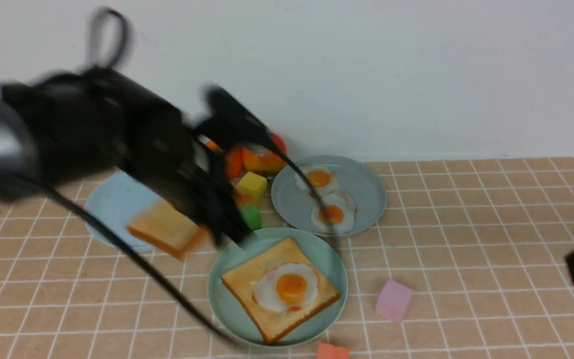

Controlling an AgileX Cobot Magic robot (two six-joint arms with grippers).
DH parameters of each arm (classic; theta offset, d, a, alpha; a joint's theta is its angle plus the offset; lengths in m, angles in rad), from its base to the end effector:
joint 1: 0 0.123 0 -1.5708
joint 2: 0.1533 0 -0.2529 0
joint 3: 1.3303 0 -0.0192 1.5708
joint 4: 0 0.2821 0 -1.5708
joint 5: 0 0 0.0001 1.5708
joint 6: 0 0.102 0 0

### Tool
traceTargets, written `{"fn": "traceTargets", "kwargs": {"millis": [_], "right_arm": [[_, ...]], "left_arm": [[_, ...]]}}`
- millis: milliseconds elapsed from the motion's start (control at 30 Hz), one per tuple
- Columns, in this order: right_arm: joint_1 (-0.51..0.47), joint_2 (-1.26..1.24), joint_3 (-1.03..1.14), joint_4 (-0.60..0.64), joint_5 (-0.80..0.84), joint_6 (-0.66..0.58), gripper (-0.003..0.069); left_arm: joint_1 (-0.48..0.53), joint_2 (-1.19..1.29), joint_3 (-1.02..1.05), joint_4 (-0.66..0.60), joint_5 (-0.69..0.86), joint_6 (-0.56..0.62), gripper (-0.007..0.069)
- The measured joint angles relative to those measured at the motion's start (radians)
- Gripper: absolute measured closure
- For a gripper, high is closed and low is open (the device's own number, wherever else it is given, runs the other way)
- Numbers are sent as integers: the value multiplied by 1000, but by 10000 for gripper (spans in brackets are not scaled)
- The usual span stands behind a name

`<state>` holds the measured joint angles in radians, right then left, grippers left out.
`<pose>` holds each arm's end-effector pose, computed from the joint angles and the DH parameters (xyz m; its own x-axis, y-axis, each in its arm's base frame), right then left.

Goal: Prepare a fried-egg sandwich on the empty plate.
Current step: Use the left arm to place a slice of bread on the fried egg in the middle

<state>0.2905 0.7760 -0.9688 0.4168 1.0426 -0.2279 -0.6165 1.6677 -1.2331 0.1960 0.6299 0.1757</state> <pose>0.1681 0.0875 0.3588 -0.6294 -0.1964 -0.7519 -0.5249 0.8209 0.2250 0.3264 -0.2169 0.2065 -0.4636 0.7285 -0.5043 0.7132 0.6445 0.2755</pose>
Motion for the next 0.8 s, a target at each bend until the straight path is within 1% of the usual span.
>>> {"fn": "traceTargets", "kwargs": {"millis": [67,100,133,233,500,800], "right_arm": [[0,-33,16,-17,2,10,627],[0,-40,19,-18,2,12,627],[0,-66,34,-25,3,16,627],[0,-112,73,-40,4,18,627],[0,-171,99,-52,8,37,627],[0,-172,99,-66,5,45,622]], "left_arm": [[-75,10,6,6,0,-12,608],[-82,12,6,8,0,-12,608],[-123,23,7,19,-13,-17,608],[-171,54,8,34,-49,-18,608],[-186,122,8,100,-114,-18,608],[-186,129,8,99,-131,-19,608]]}}
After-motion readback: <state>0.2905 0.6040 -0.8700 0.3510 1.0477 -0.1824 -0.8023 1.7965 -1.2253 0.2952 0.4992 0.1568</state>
